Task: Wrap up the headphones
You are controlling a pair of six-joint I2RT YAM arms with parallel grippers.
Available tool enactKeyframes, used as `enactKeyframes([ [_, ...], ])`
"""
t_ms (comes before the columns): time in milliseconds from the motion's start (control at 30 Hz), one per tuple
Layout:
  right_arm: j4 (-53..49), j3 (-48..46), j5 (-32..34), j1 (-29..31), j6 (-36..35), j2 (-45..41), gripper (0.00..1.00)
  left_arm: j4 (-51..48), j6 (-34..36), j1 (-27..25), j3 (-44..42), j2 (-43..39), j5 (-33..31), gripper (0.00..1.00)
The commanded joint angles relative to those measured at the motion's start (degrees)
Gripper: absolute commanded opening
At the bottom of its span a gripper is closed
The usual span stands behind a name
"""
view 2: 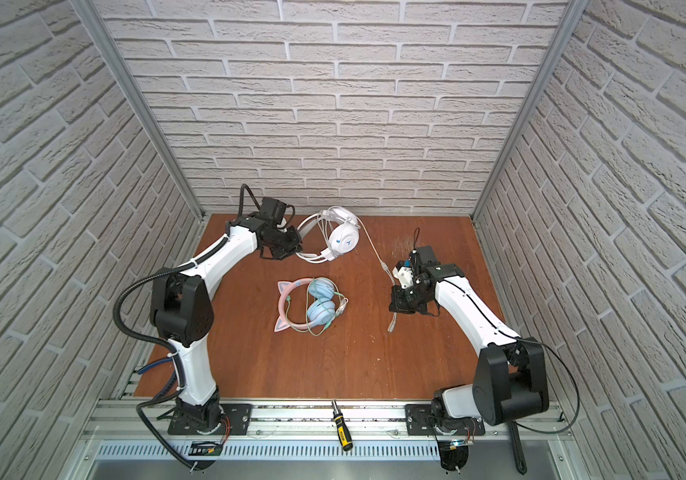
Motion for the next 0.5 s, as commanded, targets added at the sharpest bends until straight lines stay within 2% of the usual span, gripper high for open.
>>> enactKeyframes([
  [0, 2.13, 1.16, 0.12, -0.26, 0.96, 0.65, 0.06, 7.35, -2.37, 0.62, -0.35, -3.26, 5.21, 0.00],
  [233, 3.01, 3.53, 4.18, -0.54, 1.50, 0.99, 0.06, 6.05, 2.60, 1.31, -2.31, -3.00, 8.21, 0.00],
  [333, 3.08, 3.55, 7.22, -1.36, 1.67, 0.49, 0.06, 2.57, 7.75, 1.75, -1.38, -1.77, 10.71, 0.00],
  [467, 3.56, 4.12, 8.13, -3.44, 1.81, -0.75, 0.06, 0.04, 13.04, 2.56, -2.43, -1.88, 10.80, 0.00],
])
